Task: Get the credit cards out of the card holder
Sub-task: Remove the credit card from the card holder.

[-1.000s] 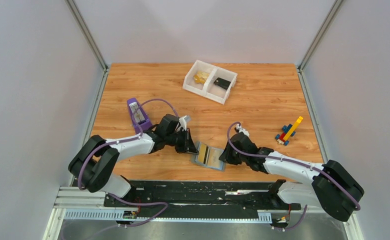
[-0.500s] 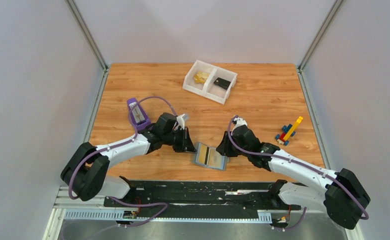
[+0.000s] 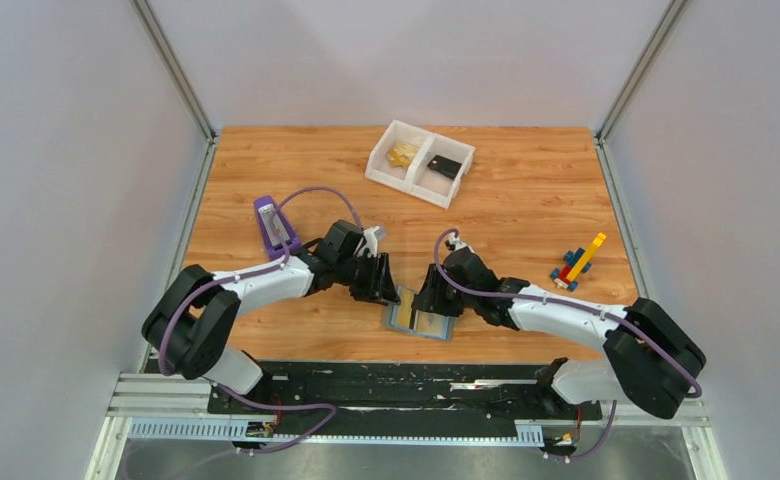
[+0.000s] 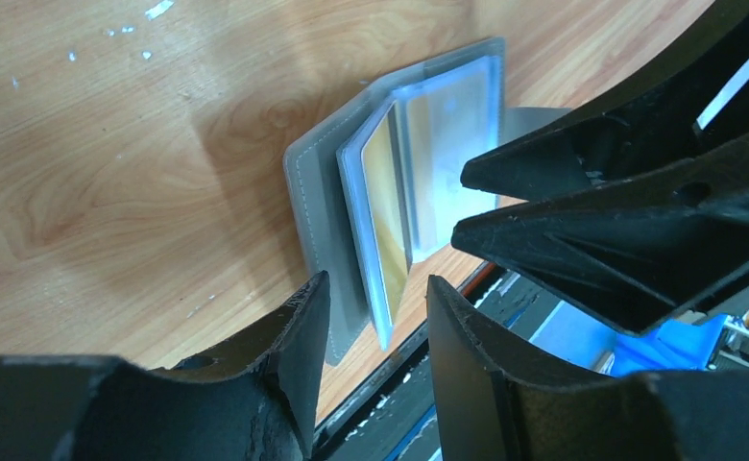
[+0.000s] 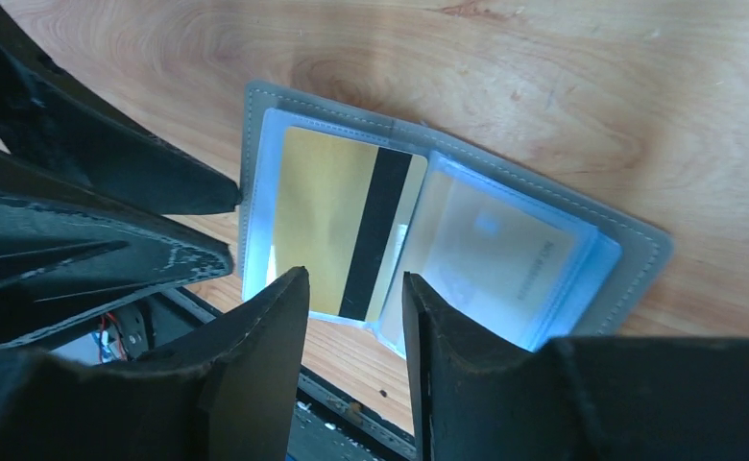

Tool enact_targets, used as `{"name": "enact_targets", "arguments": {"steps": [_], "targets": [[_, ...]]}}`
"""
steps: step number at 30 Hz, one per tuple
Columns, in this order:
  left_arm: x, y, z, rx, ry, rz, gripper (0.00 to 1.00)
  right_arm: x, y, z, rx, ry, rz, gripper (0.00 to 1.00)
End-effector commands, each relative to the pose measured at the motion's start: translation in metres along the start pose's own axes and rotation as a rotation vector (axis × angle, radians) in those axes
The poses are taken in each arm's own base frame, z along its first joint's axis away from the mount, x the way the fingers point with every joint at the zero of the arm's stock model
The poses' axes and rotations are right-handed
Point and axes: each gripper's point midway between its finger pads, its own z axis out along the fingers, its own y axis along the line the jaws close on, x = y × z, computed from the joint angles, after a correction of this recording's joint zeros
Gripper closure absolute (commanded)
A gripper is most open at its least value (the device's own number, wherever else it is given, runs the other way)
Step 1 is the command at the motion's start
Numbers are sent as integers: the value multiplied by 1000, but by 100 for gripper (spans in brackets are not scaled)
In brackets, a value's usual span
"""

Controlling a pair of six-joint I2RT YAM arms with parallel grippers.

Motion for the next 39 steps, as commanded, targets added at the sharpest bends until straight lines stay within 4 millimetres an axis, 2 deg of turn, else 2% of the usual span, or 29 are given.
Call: {"name": "enact_targets", "arguments": {"steps": [1,11,19,26,32,34,37,39], "targets": [[-3,5,8,2,-1,23,50,-17,36,8,-114,-43,72,57],[0,15,21,1,13,6,49,-6,30,25,-121,-10,91,52],[6,20,26,5,32,-1,55,-1,32,25,-173,-10,101,52],[6,15,29,45,28,1,61,2,40,26,-228,9,106,52],[8,15,30,52,33,-3,68,4,44,26,-255,16,105,52],[8,15,30,50,36,-4,75,5,44,25,-258,18,101,53],[8,18,29,34,29,-3,82,5,36,23,-222,10,89,53],[6,21,27,8,22,4,84,5,26,21,-176,-4,87,53]]}}
